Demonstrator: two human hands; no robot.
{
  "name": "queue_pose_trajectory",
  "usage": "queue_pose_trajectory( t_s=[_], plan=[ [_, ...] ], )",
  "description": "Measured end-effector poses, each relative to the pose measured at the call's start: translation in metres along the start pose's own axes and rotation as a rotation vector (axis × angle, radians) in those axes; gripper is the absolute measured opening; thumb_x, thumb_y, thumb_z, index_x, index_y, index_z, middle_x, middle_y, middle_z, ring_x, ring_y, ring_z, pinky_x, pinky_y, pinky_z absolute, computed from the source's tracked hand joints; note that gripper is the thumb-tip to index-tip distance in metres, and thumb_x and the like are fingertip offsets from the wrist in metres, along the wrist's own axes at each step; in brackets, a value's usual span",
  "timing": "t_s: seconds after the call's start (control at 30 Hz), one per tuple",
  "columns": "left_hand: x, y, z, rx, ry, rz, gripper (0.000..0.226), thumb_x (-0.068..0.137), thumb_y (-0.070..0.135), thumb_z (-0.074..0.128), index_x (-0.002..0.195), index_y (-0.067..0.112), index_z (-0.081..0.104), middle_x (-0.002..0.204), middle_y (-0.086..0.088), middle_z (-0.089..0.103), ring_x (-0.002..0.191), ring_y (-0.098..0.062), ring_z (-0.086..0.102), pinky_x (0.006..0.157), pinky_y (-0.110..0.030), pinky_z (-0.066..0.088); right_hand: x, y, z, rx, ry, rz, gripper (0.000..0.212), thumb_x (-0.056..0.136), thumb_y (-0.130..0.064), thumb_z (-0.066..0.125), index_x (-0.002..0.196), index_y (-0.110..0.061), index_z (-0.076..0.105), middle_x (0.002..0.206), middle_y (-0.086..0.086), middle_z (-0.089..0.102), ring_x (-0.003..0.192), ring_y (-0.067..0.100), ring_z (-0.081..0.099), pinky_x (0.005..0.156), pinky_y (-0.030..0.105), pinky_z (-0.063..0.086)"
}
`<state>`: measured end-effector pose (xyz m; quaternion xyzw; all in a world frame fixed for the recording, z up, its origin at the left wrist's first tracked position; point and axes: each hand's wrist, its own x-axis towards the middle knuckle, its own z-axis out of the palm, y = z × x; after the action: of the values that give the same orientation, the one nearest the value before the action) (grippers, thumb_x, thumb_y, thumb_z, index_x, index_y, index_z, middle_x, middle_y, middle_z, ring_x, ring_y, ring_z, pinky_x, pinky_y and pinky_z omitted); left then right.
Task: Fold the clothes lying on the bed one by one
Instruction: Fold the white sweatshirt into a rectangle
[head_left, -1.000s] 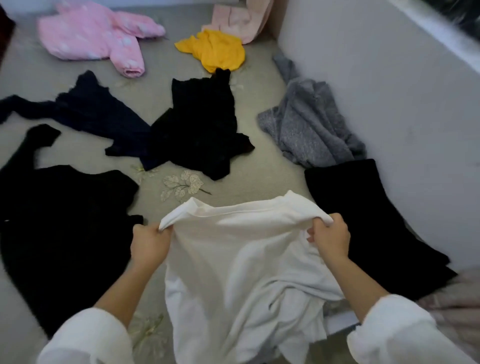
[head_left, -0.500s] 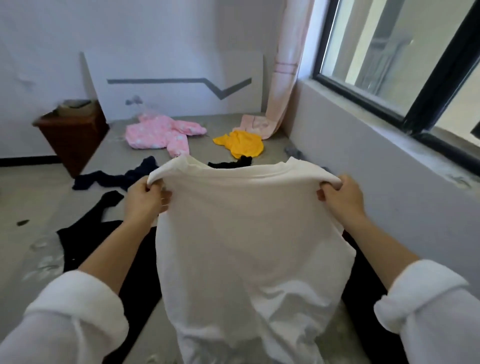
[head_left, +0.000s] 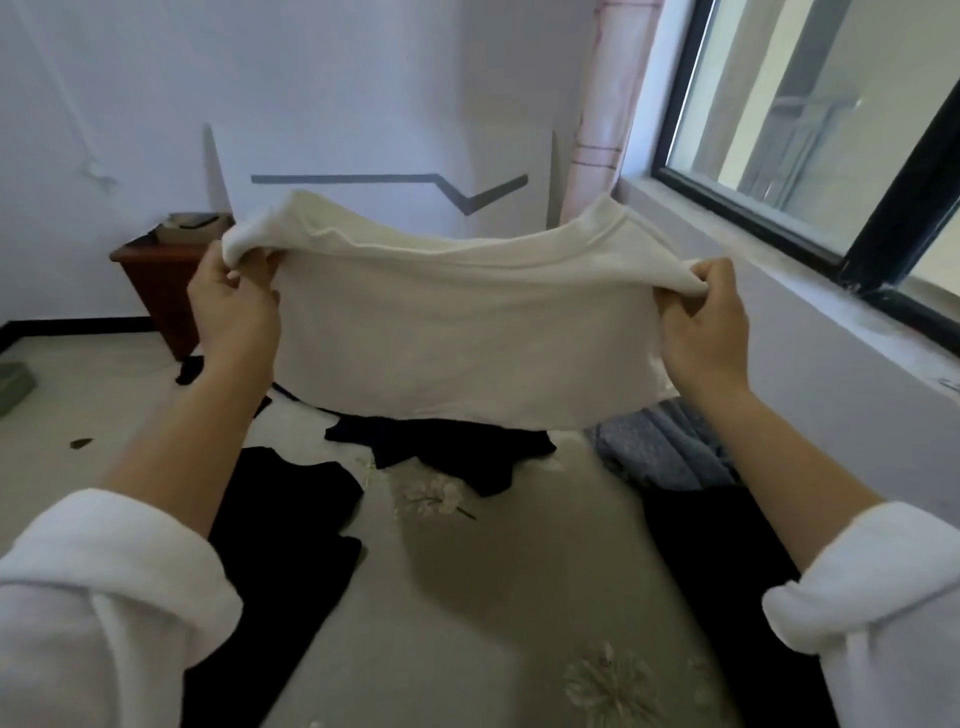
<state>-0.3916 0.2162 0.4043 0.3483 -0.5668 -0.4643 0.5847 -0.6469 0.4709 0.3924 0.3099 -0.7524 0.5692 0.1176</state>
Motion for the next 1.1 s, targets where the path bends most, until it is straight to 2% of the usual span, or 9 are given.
queue_pose_trajectory(
  t_s=[0.07, 0.2, 0.3, 0.4, 0.57, 0.67, 0.9, 0.97, 1.1],
  plan=[
    [-0.011, -0.028, -0.013, 0.066, -0.004, -0.030, 0.013, 0.095, 0.033, 0.053, 0.102, 0.032, 0.065, 0.091, 0.014, 0.066, 0.088, -0.003, 0.063, 0.078, -0.027, 0.052, -0.015, 0.015, 0.006, -0.028, -0.035, 0.040, 0.017, 0.093, -0.025, 0.054, 0.088, -0.016, 0.040, 0.073, -0.010, 0.051, 0.064, 0.011, 0.046, 0.057, 0.031, 0.034],
    [-0.052, -0.096, -0.044, 0.273, -0.064, -0.130, 0.018, 0.098, 0.027, 0.049, 0.105, 0.019, 0.063, 0.094, -0.004, 0.064, 0.086, -0.016, 0.058, 0.077, -0.034, 0.048, -0.058, 0.061, 0.018, -0.111, -0.152, 0.130, 0.016, 0.088, -0.021, 0.059, 0.086, -0.015, 0.044, 0.080, 0.002, 0.058, 0.076, 0.021, 0.049, 0.061, 0.031, 0.032],
    [-0.096, -0.145, -0.076, 0.412, -0.170, -0.238, 0.019, 0.098, 0.021, 0.047, 0.092, 0.011, 0.061, 0.082, -0.012, 0.060, 0.070, -0.016, 0.052, 0.060, -0.029, 0.040, -0.099, 0.101, 0.022, -0.190, -0.295, 0.219, 0.018, 0.088, -0.017, 0.062, 0.084, -0.011, 0.045, 0.082, 0.008, 0.059, 0.076, 0.023, 0.052, 0.059, 0.033, 0.034],
    [-0.137, -0.190, -0.109, 0.561, -0.269, -0.382, 0.022, 0.096, 0.024, 0.052, 0.079, 0.012, 0.059, 0.072, -0.016, 0.059, 0.061, -0.020, 0.049, 0.057, -0.030, 0.037, -0.141, 0.138, 0.019, -0.320, -0.464, 0.355, 0.024, 0.089, -0.020, 0.061, 0.077, -0.018, 0.040, 0.072, 0.002, 0.054, 0.068, 0.024, 0.051, 0.054, 0.033, 0.036],
    [-0.193, -0.238, -0.153, 0.809, -0.509, -0.651, 0.028, 0.086, 0.023, 0.069, 0.071, 0.001, 0.060, 0.059, -0.013, 0.055, 0.052, -0.019, 0.047, 0.052, -0.029, 0.032, -0.206, 0.182, 0.014, -0.478, -0.762, 0.533, 0.023, 0.090, -0.021, 0.059, 0.082, -0.013, 0.040, 0.070, -0.002, 0.049, 0.064, 0.016, 0.048, 0.051, 0.023, 0.030],
    [-0.212, -0.258, -0.167, 1.009, -0.747, -0.704, 0.029, 0.083, 0.024, 0.072, 0.064, 0.011, 0.055, 0.056, -0.001, 0.051, 0.051, -0.013, 0.047, 0.049, -0.027, 0.030, -0.237, 0.203, 0.013, -0.577, -0.927, 0.586, 0.023, 0.091, -0.022, 0.057, 0.079, -0.018, 0.038, 0.069, -0.004, 0.048, 0.062, 0.011, 0.045, 0.050, 0.021, 0.030],
    [-0.234, -0.292, -0.179, 1.454, -1.165, -0.690, 0.018, 0.086, 0.026, 0.062, 0.073, 0.020, 0.051, 0.073, 0.004, 0.053, 0.068, -0.012, 0.053, 0.055, -0.023, 0.037, -0.302, 0.249, 0.016, -0.768, -1.279, 0.729, 0.025, 0.085, -0.025, 0.056, 0.071, -0.025, 0.036, 0.089, 0.007, 0.057, 0.084, 0.025, 0.057, 0.073, 0.032, 0.046],
    [-0.244, -0.306, -0.181, 1.582, -1.326, -0.677, 0.009, 0.087, 0.026, 0.059, 0.091, 0.019, 0.055, 0.089, 0.003, 0.058, 0.083, -0.014, 0.058, 0.067, -0.023, 0.045, -0.318, 0.255, 0.017, -0.833, -1.403, 0.751, 0.024, 0.088, -0.026, 0.053, 0.072, -0.025, 0.035, 0.094, 0.005, 0.053, 0.085, 0.022, 0.053, 0.076, 0.030, 0.044],
    [-0.279, -0.342, -0.200, 1.721, -1.523, -0.760, 0.039, 0.088, 0.028, 0.053, 0.124, 0.013, 0.050, 0.124, -0.006, 0.058, 0.111, -0.022, 0.057, 0.094, -0.031, 0.047, -0.357, 0.272, 0.020, -0.927, -1.603, 0.811, 0.013, 0.087, -0.022, 0.053, 0.092, -0.018, 0.042, 0.101, 0.006, 0.051, 0.089, 0.022, 0.052, 0.075, 0.027, 0.042]
  ],
)
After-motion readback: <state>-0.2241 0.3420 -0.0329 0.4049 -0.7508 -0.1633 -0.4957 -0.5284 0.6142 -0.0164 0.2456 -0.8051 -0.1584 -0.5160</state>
